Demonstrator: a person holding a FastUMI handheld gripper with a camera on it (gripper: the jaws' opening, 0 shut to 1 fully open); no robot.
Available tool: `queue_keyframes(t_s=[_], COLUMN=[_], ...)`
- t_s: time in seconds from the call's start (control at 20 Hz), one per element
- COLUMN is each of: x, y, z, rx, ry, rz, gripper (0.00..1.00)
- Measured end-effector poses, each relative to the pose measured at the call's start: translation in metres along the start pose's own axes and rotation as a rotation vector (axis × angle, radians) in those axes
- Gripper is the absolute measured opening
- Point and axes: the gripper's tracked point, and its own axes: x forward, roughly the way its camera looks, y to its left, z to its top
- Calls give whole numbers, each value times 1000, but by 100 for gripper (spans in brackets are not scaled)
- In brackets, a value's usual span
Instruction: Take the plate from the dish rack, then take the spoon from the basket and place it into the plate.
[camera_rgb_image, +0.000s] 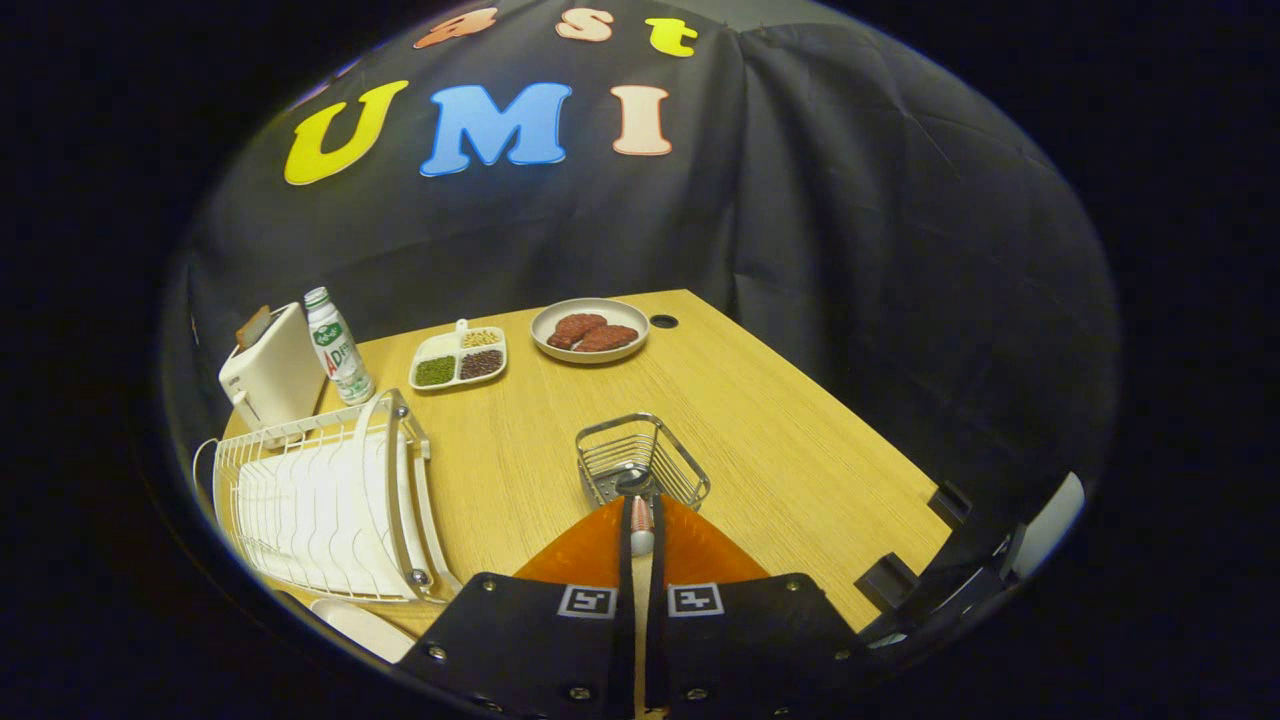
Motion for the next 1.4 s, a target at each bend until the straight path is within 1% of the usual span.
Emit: queue_keyframes(t_s=[0.1,0.45,0.65,0.75,0.85,1.0,1.1,1.3,1.4], x=[-5,-44,-73,-90,-107,-135,-154,-194,-211], y=[-3,-3,3,9,18,36,53,90,109], z=[2,22,47,66,80,92,88,67,50], rx=[-19,-54,-115,-157,-187,-208,-214,-266,-300], ry=[-4,-59,-129,-183,-229,-282,-293,-302,-295], rz=[-22,-41,-40,-35,-16,33,84,210,277], gripper=[4,5,5,4,4,4,4,4,4])
